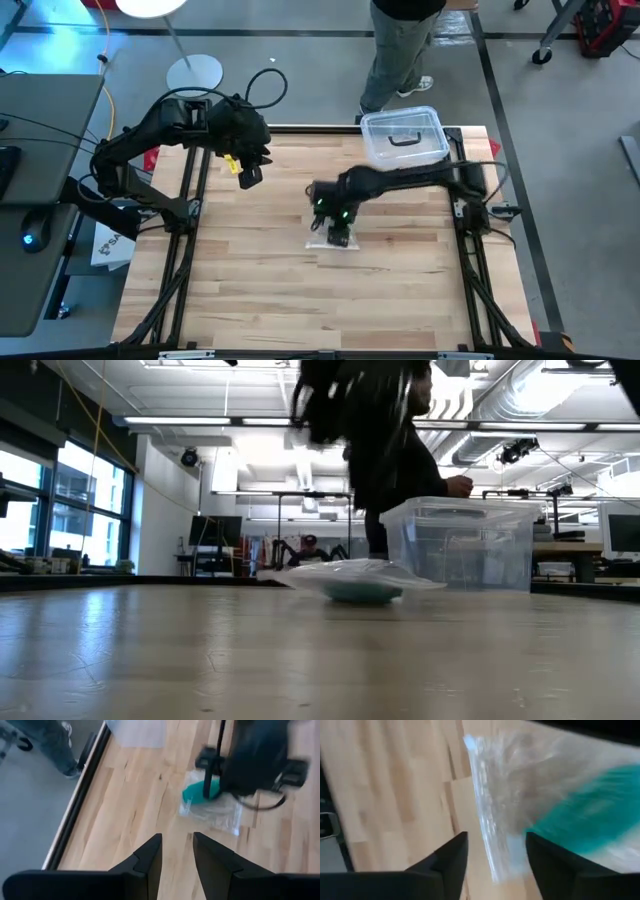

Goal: Roll bandage
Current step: Open the transparent bin

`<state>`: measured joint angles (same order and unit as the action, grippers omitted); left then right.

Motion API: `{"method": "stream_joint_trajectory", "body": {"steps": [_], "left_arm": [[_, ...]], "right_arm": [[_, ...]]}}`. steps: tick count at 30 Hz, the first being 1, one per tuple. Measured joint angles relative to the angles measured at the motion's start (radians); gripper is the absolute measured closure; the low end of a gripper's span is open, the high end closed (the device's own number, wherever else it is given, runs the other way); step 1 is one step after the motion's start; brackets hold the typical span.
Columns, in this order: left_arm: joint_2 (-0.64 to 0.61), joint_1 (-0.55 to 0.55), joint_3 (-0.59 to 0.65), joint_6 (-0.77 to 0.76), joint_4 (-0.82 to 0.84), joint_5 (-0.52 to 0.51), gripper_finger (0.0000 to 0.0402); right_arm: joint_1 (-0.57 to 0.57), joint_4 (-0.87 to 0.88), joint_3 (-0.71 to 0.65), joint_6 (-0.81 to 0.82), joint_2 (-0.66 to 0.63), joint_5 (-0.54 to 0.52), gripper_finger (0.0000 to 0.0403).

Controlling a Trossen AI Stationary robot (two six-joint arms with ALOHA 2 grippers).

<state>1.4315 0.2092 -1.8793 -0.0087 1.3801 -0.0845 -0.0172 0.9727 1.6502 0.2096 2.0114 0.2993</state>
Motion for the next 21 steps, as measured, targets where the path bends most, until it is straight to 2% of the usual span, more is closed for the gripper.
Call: {"method": "stream_joint_trajectory", "body": {"steps": [3, 7, 11, 13, 16, 21], "left_arm": [[0.0, 0.0, 0.0, 0.022, -0.036, 0.0, 0.0298], [0.0, 0.0, 0.0, 0.024, -0.135, 0.0, 0.0298], [0.006, 0.0, 0.0, 0.012, -0.265, 0.002, 0.0298], [0.016, 0.0, -0.001, 0.012, -0.319, 0.009, 0.0298], [0.038, 0.0, -0.001, 0.003, -0.37, 0.023, 0.0298], [0.084, 0.002, -0.001, -0.009, -0.428, 0.021, 0.0298]], "right_arm": [[-0.042, 0.091, 0.021, -0.01, -0.128, -0.049, 0.0196], [-0.138, 0.266, 0.052, -0.05, -0.31, -0.191, 0.0198], [-0.295, 0.377, 0.055, -0.215, -0.451, -0.331, 0.0211], [-0.394, 0.41, 0.055, -0.325, -0.477, -0.342, 0.0219], [-0.549, 0.429, 0.053, -0.425, -0.474, -0.301, 0.0232], [-0.765, 0.44, 0.013, -0.443, -0.397, -0.256, 0.0257]]}}
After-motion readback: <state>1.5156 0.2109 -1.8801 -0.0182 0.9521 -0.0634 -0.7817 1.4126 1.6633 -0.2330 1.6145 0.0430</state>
